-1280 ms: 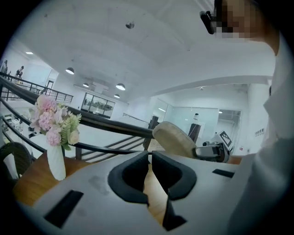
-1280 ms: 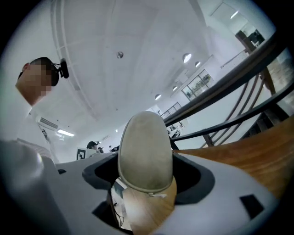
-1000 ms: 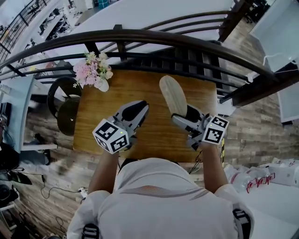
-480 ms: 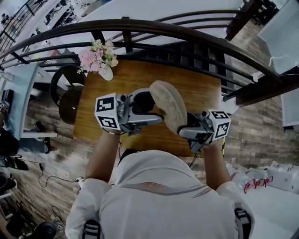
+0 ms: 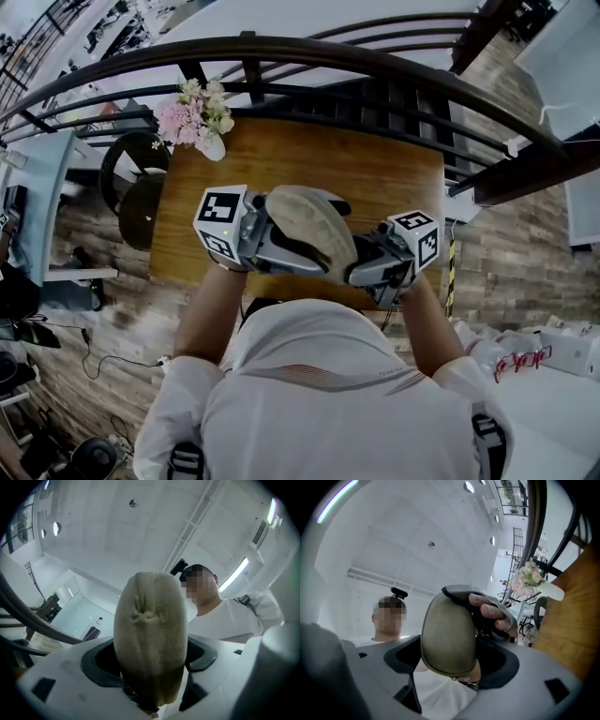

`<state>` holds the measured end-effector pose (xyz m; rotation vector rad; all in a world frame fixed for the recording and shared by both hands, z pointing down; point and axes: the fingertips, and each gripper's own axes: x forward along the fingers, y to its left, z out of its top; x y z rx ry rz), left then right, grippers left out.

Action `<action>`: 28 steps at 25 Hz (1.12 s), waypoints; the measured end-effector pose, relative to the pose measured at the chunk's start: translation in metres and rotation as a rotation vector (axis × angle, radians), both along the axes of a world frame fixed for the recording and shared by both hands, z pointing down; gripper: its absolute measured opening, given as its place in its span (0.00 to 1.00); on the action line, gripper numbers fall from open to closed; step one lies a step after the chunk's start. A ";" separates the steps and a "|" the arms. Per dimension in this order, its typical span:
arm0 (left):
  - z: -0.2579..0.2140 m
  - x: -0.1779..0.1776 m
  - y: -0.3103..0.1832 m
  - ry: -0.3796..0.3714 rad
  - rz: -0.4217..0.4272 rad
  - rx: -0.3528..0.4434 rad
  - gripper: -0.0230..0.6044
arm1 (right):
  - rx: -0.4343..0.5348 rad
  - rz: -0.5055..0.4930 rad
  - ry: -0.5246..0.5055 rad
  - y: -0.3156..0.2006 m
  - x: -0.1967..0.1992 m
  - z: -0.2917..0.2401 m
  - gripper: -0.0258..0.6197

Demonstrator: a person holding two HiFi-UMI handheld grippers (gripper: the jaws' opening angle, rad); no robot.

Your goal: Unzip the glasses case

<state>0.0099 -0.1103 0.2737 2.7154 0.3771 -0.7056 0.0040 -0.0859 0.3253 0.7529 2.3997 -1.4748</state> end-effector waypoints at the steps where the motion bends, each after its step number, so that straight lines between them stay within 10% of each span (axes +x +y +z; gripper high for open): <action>1: -0.001 0.003 0.003 -0.001 0.012 0.006 0.57 | -0.014 -0.016 -0.013 0.002 0.000 -0.001 0.67; 12: -0.004 -0.001 -0.016 0.061 -0.049 -0.054 0.52 | -0.052 0.040 -0.012 -0.012 -0.002 -0.003 0.67; 23: 0.006 -0.045 -0.109 0.035 -0.449 -0.379 0.52 | 0.471 0.639 0.346 -0.086 0.039 0.009 0.66; 28: 0.011 -0.041 -0.121 -0.040 -0.528 -0.400 0.52 | 0.692 0.660 0.628 -0.086 0.020 0.036 0.60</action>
